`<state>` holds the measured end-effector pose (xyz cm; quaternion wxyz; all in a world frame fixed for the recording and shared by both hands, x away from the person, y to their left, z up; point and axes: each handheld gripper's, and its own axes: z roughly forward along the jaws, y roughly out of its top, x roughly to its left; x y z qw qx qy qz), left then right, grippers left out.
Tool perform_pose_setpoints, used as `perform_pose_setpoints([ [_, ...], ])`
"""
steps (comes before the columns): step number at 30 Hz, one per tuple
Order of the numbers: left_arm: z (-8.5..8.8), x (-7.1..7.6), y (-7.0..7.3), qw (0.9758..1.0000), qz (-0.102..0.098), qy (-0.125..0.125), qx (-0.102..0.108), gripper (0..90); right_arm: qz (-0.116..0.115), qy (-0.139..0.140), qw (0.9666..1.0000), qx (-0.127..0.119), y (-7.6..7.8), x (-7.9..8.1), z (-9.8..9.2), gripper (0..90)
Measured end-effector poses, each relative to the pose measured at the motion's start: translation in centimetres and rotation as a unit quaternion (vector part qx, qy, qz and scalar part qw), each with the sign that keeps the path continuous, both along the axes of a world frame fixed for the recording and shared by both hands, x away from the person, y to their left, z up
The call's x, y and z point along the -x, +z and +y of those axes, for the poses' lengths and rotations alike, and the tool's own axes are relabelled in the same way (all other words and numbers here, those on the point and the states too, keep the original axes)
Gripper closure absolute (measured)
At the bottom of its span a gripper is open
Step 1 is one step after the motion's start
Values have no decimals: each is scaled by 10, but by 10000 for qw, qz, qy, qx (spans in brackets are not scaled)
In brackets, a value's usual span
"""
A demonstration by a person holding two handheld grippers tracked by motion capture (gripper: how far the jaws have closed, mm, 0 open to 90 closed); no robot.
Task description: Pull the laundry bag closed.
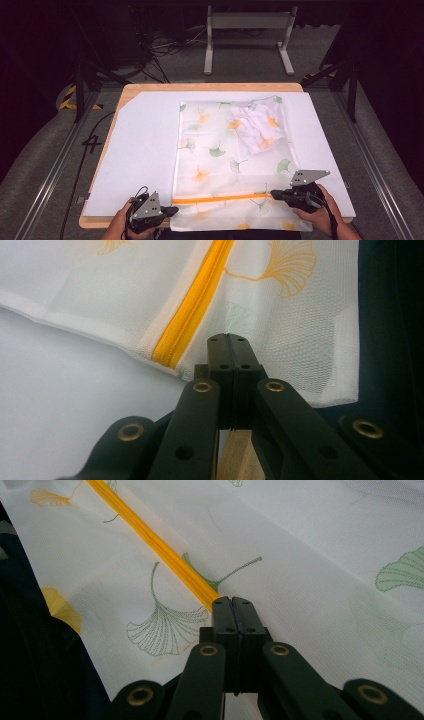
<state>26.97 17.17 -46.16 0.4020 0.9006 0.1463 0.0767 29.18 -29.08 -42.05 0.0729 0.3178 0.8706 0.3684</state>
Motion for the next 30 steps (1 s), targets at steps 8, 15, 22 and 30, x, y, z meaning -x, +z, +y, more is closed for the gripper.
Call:
perform_pose_setpoints([
  [8,0,0,0,10000,0,-1,6,900,-53,-119,9999,3,1,1,-6,900],
  [15,0,0,0,10000,11,-1,3,900,-57,-186,9998,-4,2,2,-13,900],
  [22,0,0,0,10000,4,1,-8,900,-79,-273,9996,8,2,4,-18,900],
  [30,0,0,0,10000,6,-3,-8,900,-80,-439,9990,-15,4,6,-31,900],
])
